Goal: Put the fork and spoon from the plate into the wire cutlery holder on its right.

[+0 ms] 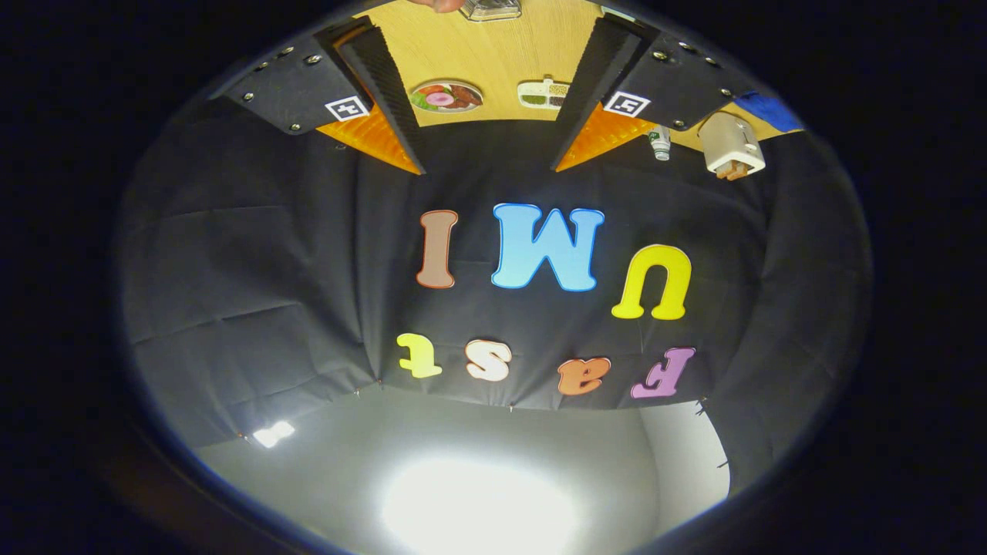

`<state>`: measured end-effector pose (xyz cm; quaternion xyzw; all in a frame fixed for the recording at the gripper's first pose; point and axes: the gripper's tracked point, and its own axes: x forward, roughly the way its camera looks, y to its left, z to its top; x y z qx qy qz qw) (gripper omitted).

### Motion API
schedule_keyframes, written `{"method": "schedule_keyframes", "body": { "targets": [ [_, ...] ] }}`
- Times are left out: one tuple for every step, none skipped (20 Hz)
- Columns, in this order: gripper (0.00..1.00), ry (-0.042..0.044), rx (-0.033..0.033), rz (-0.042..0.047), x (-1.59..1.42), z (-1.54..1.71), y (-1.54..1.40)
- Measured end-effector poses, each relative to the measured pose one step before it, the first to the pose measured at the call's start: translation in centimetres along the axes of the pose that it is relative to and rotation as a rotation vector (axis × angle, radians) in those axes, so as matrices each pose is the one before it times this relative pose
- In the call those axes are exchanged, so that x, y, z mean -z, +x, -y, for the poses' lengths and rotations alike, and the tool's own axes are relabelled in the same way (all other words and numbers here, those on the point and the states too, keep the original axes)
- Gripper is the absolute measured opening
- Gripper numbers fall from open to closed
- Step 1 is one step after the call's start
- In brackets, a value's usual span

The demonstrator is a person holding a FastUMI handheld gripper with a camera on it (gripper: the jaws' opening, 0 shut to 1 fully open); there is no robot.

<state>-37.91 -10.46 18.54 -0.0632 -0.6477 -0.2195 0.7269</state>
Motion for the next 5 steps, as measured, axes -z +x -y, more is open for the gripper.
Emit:
{"method": "schedule_keyframes", "body": {
  "targets": [
    [0.95, -0.01057, 0.00187, -0.00574, 0.281, -0.006, 0.170],
    [0.95, -0.00799, -0.00521, -0.00581, 0.331, -0.276, 0.274],
    [0.95, -0.00805, -0.00776, 0.00003, -0.056, -0.321, 0.152],
    [0.95, -0.00213, -0.00369, 0.00817, -0.259, -0.285, 0.030],
    [0.95, 0.00831, -0.00599, 0.00916, -0.081, -0.151, 0.183]
  ]
}}
